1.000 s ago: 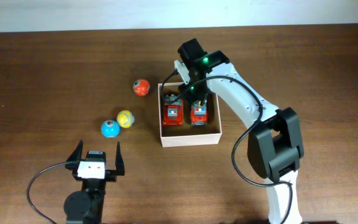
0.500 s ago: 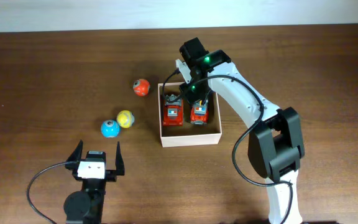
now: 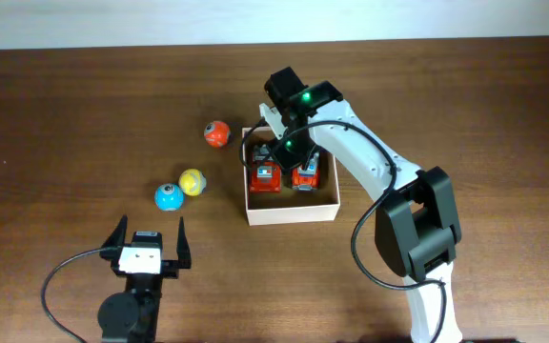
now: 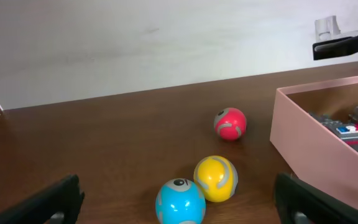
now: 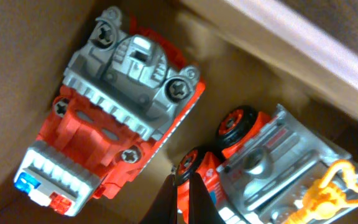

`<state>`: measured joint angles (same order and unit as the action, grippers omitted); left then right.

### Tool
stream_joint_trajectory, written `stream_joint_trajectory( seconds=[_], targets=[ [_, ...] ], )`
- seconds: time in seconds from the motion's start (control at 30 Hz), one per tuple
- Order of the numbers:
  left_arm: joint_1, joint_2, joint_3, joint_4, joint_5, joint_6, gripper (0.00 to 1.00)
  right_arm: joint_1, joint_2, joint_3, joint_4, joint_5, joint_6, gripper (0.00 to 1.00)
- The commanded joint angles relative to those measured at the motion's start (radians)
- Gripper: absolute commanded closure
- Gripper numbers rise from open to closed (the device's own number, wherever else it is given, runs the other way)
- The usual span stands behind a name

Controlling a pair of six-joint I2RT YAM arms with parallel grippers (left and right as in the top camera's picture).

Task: Pack container
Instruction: 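Open the right gripper and release the truck in the box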

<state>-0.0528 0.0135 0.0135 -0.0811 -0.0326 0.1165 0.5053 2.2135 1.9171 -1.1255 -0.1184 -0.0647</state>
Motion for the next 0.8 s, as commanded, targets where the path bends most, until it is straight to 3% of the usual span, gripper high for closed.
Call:
stream_joint_trajectory(
  seconds=[0.0,0.77],
  targets=[
    [0.006,-0.008,-0.004,-0.002,0.011,0.016,0.01,0.004,0.016,0.023,-0.011,-0.003,-0.010,0.96],
    [0.006,-0.008,-0.004,-0.002,0.011,0.016,0.01,-0.011,0.016,0.023,-0.038,0.082,-0.010,0.96]
  ],
)
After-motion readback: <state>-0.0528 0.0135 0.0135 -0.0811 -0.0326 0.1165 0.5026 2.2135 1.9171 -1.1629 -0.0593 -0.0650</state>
